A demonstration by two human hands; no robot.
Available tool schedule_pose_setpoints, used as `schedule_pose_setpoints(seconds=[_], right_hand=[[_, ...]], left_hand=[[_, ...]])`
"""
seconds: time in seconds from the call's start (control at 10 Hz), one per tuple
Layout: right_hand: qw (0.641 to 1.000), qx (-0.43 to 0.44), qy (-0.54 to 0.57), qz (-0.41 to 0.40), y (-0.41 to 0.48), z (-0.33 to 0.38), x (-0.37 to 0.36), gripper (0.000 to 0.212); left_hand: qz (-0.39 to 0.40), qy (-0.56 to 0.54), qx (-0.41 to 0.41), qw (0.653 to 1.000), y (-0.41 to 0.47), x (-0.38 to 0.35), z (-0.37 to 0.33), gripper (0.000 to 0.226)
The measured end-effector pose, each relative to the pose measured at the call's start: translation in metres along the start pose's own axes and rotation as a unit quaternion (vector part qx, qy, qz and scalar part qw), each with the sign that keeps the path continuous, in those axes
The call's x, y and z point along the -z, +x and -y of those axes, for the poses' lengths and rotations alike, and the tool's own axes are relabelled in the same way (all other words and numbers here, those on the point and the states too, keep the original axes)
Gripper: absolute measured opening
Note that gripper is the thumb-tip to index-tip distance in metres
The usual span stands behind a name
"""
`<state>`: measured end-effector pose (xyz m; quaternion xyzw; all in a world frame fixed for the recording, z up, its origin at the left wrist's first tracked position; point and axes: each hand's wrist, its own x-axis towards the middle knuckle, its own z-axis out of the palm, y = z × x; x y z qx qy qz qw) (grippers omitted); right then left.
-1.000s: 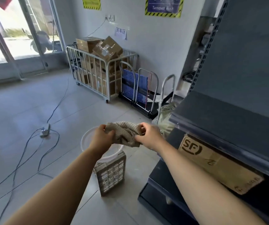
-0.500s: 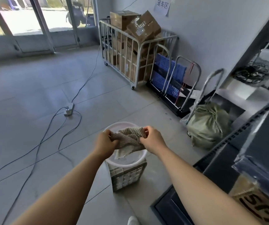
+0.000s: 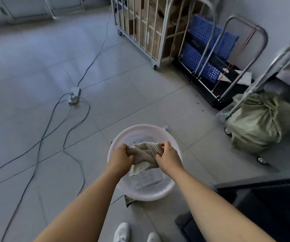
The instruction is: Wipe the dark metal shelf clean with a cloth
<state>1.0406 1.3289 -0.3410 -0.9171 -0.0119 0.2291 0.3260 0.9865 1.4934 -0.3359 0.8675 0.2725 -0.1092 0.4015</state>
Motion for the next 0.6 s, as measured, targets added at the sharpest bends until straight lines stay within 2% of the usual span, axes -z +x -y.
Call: schedule_pose_setpoints(seconds=[0.3, 0.5, 0.6], right_hand=[[0.996, -0.03, -0.077, 0.023, 0.089, -0.061, -0.091, 0.038], [0.99, -0.026, -0.13, 0.038, 0.1, -0.082, -0.114, 0.054], [0.988, 0.004, -0.156, 0.014, 0.095, -0.074, -0.102, 0.044]], left_hand=[[0.054, 0.055, 0.022, 0.997, 0.09, -0.076, 0.068, 0.005], [0.123, 0.113, 0.023, 0.986, 0.108, -0.096, 0.079, 0.038], [0.109, 0.132, 0.004, 0.985, 0.105, -0.086, 0.071, 0.046]])
